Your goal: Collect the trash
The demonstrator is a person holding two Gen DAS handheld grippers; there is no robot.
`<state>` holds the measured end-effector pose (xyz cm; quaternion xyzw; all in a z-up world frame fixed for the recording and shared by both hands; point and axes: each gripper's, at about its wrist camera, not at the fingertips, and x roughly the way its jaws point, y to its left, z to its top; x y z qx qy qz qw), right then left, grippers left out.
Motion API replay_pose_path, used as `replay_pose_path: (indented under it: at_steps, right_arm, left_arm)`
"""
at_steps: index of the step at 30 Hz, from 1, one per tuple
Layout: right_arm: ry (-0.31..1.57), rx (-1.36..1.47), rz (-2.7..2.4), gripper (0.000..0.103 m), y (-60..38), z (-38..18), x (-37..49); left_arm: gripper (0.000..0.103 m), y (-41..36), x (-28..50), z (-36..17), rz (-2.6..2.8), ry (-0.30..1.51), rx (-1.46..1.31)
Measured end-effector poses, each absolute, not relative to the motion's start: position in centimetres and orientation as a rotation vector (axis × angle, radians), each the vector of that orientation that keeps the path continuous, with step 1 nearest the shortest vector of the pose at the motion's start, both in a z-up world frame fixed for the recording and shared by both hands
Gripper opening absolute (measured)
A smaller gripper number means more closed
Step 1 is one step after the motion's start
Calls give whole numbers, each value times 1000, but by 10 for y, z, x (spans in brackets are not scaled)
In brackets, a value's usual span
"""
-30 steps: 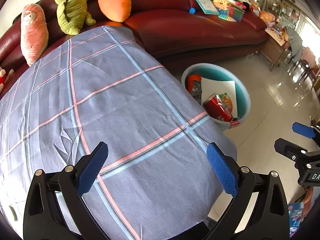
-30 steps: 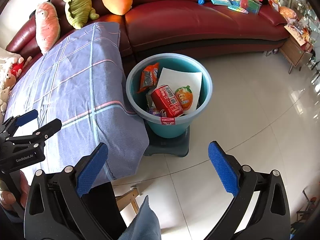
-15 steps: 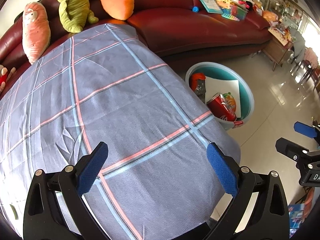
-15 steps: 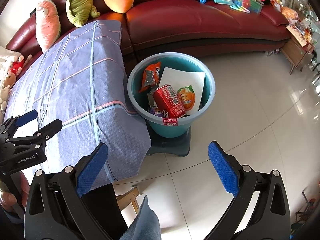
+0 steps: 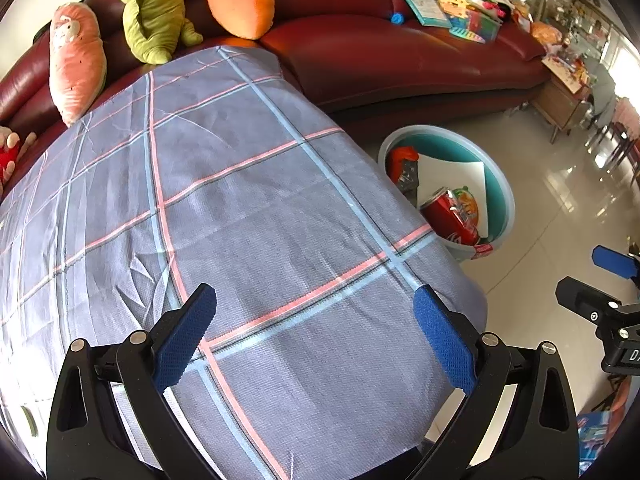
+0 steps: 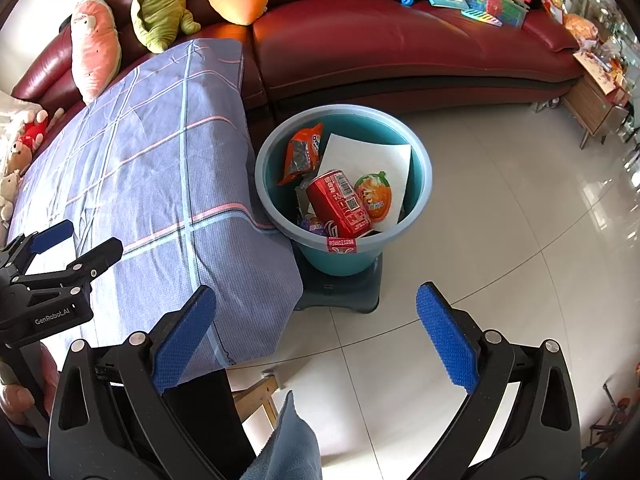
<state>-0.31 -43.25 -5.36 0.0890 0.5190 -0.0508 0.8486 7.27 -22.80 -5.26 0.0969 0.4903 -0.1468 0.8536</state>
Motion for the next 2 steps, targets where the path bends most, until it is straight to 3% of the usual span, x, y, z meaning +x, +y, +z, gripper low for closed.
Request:
replay_pose_path:
  at_steps: [2]
  right_arm:
    - [1094,186,-107,96,-433,-54,-3]
  left_arm:
    - [99,-228,73,-53,-309,1031,207]
